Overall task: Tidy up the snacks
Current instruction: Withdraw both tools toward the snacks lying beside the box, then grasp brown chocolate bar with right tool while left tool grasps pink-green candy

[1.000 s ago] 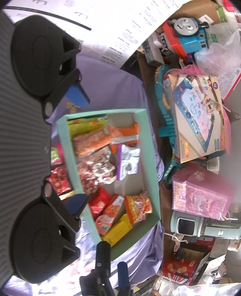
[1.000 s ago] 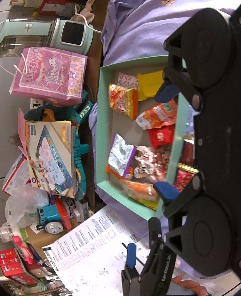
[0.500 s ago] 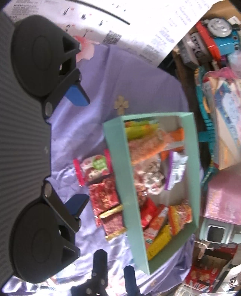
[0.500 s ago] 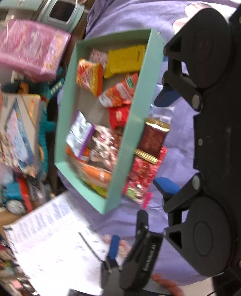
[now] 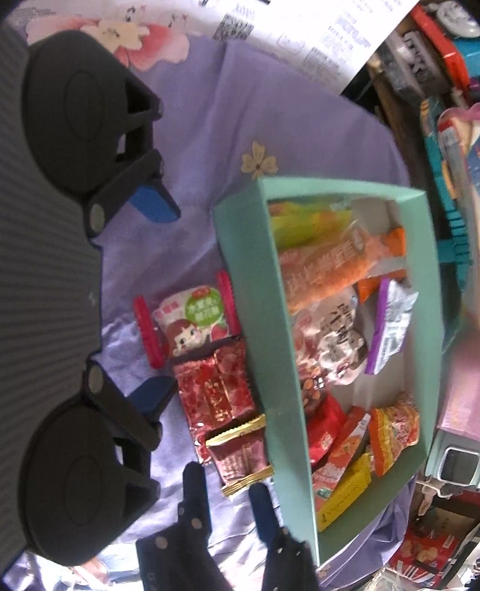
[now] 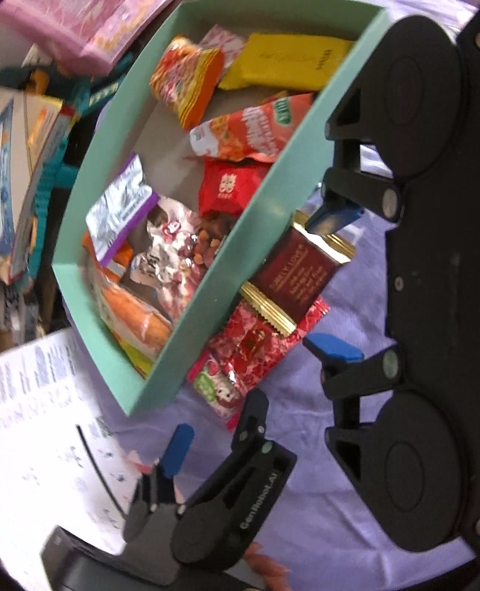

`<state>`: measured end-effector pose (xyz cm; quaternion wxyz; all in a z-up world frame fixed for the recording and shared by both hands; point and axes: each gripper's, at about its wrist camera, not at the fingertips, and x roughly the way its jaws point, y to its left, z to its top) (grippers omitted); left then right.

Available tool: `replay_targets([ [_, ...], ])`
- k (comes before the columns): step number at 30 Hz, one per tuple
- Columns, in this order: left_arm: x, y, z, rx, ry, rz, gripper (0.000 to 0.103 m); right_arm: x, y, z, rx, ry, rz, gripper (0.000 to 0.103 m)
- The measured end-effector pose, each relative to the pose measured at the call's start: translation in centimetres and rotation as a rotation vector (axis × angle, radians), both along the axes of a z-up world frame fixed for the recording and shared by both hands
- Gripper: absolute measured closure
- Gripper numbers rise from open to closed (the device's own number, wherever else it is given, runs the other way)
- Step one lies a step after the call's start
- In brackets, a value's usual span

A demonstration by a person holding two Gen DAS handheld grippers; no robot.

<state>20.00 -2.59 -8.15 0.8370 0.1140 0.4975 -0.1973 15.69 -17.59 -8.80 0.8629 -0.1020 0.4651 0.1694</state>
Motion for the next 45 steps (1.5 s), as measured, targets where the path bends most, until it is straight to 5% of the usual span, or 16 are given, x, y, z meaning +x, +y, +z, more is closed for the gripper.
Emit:
replay_targets([
  [10,0.1,0.1,-0.2,0.008,-0.008,-0.015,0.011,1.8,0.6,-0.6,-0.083,0.016,0.211,0.044],
  [19,0.7,2.4,0.0,0.005,0.012,0.094,0.011,1.1,0.6,-0.7,0.006,0.051,0.105,0.059],
  [28,1.7,0.7,0.0,-0.023,-0.003,0.080,0.032,1.1,1.9,0.1,-0.047,0.002,0.129,0.059],
  [33,1.5,1.5,0.3,-0.008,-0.028,0.072,0.061,2.0,2.4,-0.5,-0.059,0.004,0.159,0.044],
  [36,1.4,2.4,0.5,-0.028,-0.013,0.083,0.066,2.0,2.2,-0.8,-0.043,0.004,0.154,0.042],
  [45,0.9,2.3,0.7,-0.039,-0.004,0.080,0.068,1.3,2.0,-0.4,0.005,0.045,0.081,0.075],
])
